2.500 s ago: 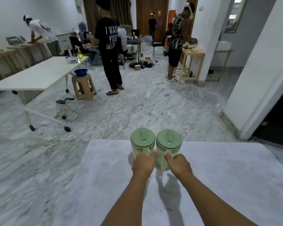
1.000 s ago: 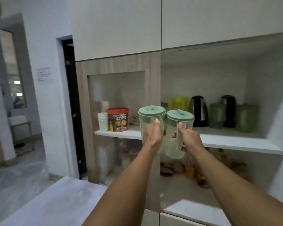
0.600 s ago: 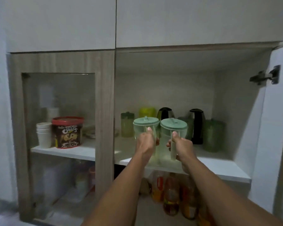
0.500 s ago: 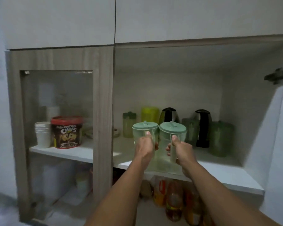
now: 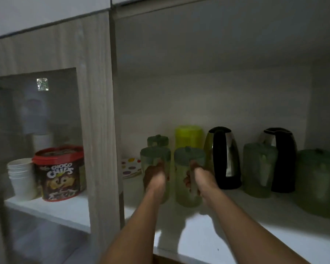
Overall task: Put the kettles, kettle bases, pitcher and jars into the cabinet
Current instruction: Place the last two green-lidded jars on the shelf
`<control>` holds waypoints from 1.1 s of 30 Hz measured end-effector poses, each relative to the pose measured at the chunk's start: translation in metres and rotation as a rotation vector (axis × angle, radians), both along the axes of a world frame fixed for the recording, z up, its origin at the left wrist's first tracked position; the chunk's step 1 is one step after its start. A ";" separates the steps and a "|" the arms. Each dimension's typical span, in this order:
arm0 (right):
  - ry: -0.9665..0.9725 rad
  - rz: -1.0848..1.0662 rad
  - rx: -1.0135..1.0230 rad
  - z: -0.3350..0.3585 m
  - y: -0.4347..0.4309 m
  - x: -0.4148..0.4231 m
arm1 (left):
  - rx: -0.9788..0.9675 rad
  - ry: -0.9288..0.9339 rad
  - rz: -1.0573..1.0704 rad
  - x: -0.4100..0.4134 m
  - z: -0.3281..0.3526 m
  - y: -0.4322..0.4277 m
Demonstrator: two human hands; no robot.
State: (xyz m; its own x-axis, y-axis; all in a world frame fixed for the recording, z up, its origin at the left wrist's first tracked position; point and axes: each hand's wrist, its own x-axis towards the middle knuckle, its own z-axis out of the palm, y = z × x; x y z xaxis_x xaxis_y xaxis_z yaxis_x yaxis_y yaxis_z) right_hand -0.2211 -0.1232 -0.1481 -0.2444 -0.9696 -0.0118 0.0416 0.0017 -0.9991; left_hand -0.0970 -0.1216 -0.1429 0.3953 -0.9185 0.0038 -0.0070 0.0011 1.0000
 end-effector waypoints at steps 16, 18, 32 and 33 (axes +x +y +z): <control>-0.135 -0.038 -0.049 0.002 -0.131 0.031 | -0.033 0.149 0.181 0.011 0.011 -0.128; -0.082 -0.043 -0.025 0.002 -0.124 0.030 | -0.016 0.116 0.169 0.012 0.012 -0.127; 0.385 -0.107 0.021 -0.002 -0.047 -0.020 | 0.082 -0.224 0.084 -0.005 0.017 -0.041; 0.429 -0.126 0.022 -0.004 -0.037 -0.024 | 0.095 -0.252 0.066 -0.009 0.016 -0.028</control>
State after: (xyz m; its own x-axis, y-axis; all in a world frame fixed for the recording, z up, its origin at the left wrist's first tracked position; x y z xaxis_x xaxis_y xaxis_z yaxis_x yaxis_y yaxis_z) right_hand -0.2451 -0.1599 -0.1522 -0.3477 -0.9327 0.0960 -0.3750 0.0445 -0.9260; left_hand -0.1065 -0.1495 -0.1266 0.4520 -0.8917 0.0252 -0.2528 -0.1009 0.9622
